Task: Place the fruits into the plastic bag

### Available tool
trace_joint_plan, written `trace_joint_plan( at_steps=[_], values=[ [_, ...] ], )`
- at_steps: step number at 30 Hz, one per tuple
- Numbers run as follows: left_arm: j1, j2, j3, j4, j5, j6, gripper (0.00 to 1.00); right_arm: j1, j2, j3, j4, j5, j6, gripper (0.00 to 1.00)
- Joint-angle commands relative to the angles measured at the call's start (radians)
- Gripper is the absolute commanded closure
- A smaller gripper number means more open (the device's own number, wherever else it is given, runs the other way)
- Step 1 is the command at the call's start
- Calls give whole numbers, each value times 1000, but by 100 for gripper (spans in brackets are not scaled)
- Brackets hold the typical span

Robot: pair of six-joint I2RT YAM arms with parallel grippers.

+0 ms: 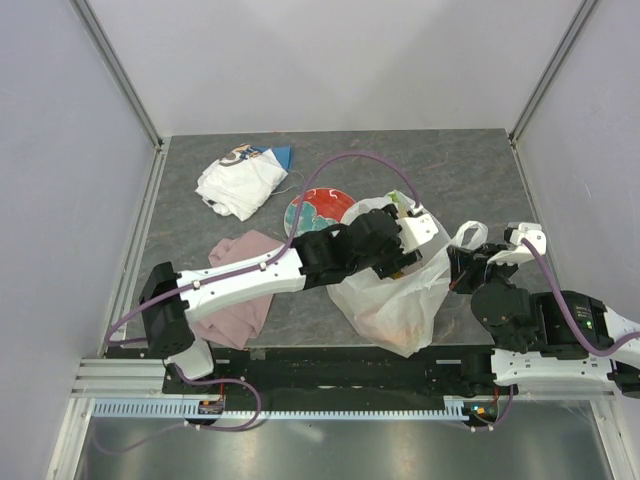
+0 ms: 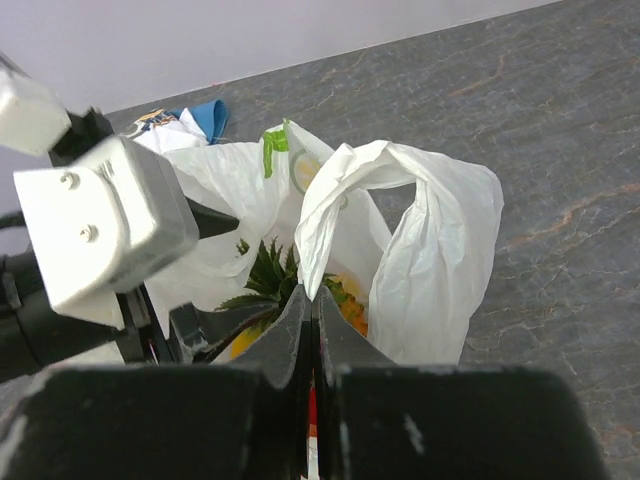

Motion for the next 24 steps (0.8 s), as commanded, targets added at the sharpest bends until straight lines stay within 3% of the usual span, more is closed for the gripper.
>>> trace_joint_plan(
  at_steps=[1,7,14,22,24],
  values=[
    [-33,-47,-57,41,-186,51,23,2,-10,-8,-14,9,18,100],
    [-33,-133,-134,141,-209,24,19,2,-11,-8,-17,6,23,100],
    [-8,-79,-108,101,-230,11,19,2,-2,-5,-19,-4,26,100],
    [61,-47,-97,125,-24,-54,32,3,5,-14,-19,-6,32,100],
    [97,-44,-103,153,99,-74,38,3,24,-8,-19,-9,29,100]
  ],
)
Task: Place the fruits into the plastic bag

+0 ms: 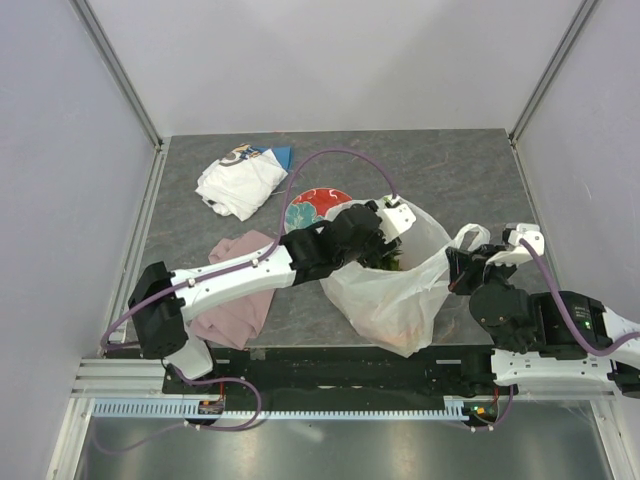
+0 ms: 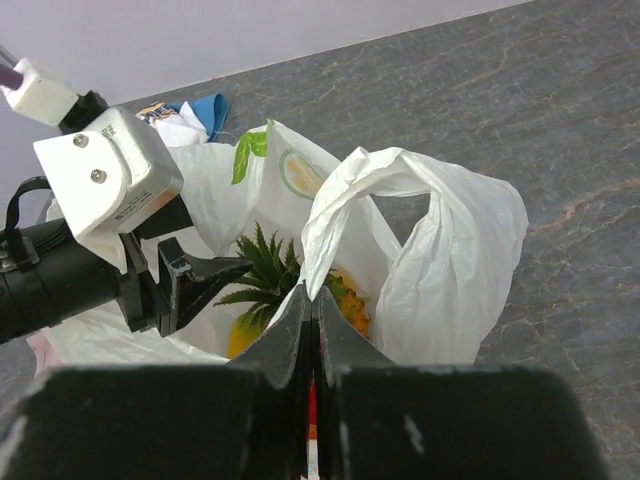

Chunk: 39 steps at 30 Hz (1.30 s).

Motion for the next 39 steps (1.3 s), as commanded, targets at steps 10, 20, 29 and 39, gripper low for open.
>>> trace_joint_plan(
  at_steps=[10,20,29,39],
  values=[
    [263,-103,-25,317,624,-363,92,-205,373,96,234,-259,-274,100],
    [437,-182,-27,395,957,-593,98,-812,329,114,504,-755,-575,100],
    [535,51,324,476,1106,-814,98,-1457,461,461,489,-1109,-711,100],
    [550,259,548,433,1143,-861,98,-1627,620,535,544,-1227,-710,100]
  ],
)
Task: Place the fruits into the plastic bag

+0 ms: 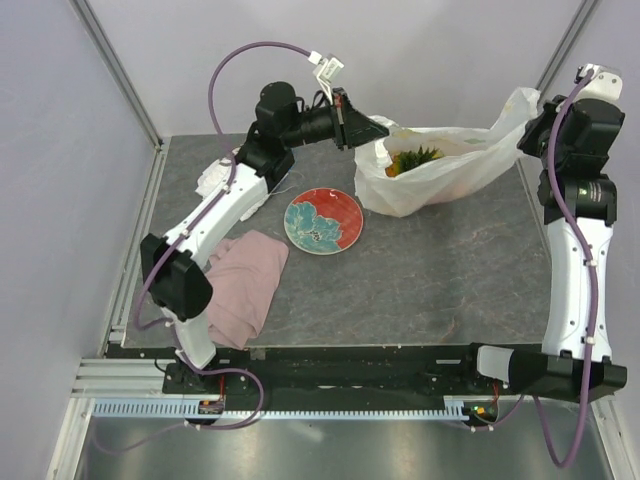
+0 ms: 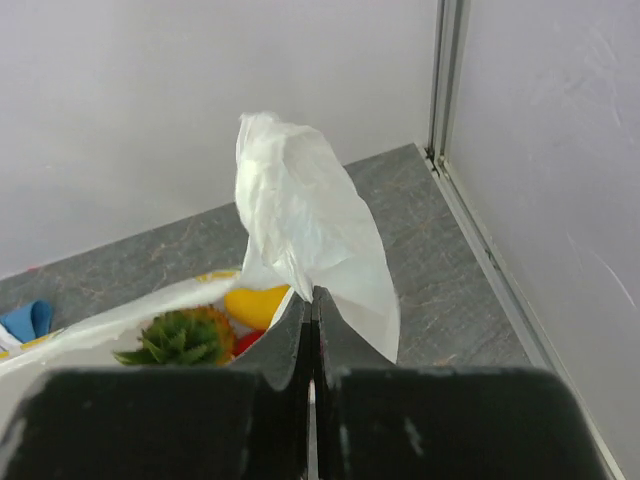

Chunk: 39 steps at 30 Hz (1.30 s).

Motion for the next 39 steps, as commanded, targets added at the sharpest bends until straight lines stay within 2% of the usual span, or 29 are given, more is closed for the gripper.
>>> trace_joint_plan(
  at_steps=[1,7,15,17,18,19,21,22,23,24,26,27,28,30,34,39],
  values=[
    [11,90,100,6,57,-56,99,-50,34,15,53,-67,-18,100],
    [30,182,106,15,73,-61,98,-108,85,6,91,-100,-4,100],
    [62,245,101,7,51,-47,98,-115,133,-57,123,-162,11,100],
    [62,244,100,6,62,-32,86,-115,126,-71,130,-163,10,100],
    [62,241,97,6,65,-27,71,-115,123,-80,131,-163,10,100],
    [62,227,94,3,62,-19,61,-115,122,-80,130,-165,11,92],
    [62,208,74,-2,50,13,41,-115,114,-80,128,-172,13,84],
    [61,179,66,-8,30,45,36,-115,105,-80,127,-188,14,74],
    [62,164,46,-14,18,62,26,-115,100,-80,125,-192,16,66],
    [61,144,36,-20,-16,80,17,-115,96,-80,124,-200,19,54],
    [62,75,-9,-39,-59,137,14,-115,71,-85,117,-208,20,41],
    [62,51,-29,-45,-88,155,8,-115,65,-86,113,-208,17,35],
    [64,24,-50,-46,-143,180,7,-113,45,-88,107,-208,17,27],
    [73,-55,-113,-46,-209,194,4,-115,24,-92,102,-206,14,17],
    [116,-154,-202,-39,-237,174,2,-115,-39,-96,90,-215,17,8],
    [186,-296,-291,-55,-264,162,1,-113,-108,-109,70,-223,22,6]
  ],
)
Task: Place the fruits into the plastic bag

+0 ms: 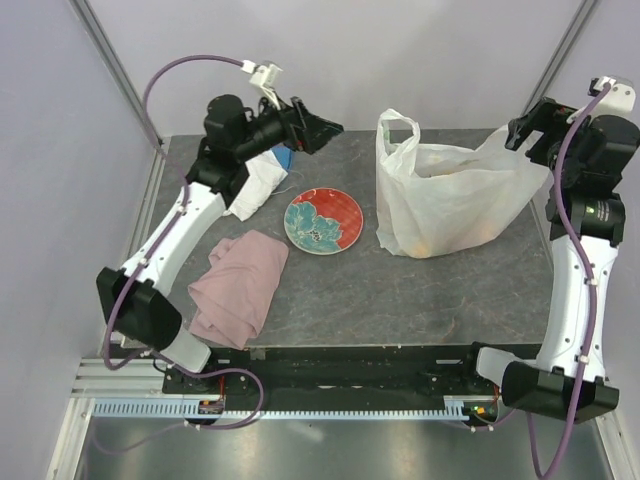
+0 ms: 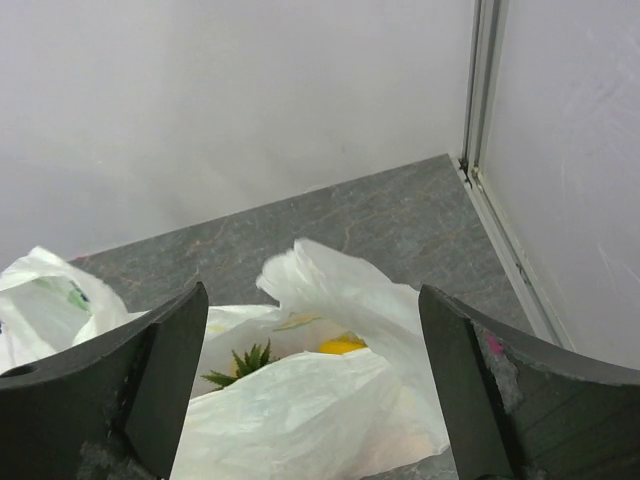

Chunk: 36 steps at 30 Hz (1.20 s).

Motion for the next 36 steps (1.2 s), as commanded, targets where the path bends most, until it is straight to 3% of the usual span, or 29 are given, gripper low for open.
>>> trace_joint_plan(
  at_steps=[1,14,24,36],
  values=[
    [56,-141,-115,-1,-87,42,1,-3,-94,-23,-2,-23,5,6],
    [173,-624,-354,-555,-374,244,1,-3,-350,-247,-57,-106,3,6],
    [173,-883,-500,-672,-339,197,1,-3,-496,-386,-104,-71,-6,6],
    [173,-927,-488,-712,-422,197,1,-3,-499,-425,-97,-63,-1,6]
  ],
)
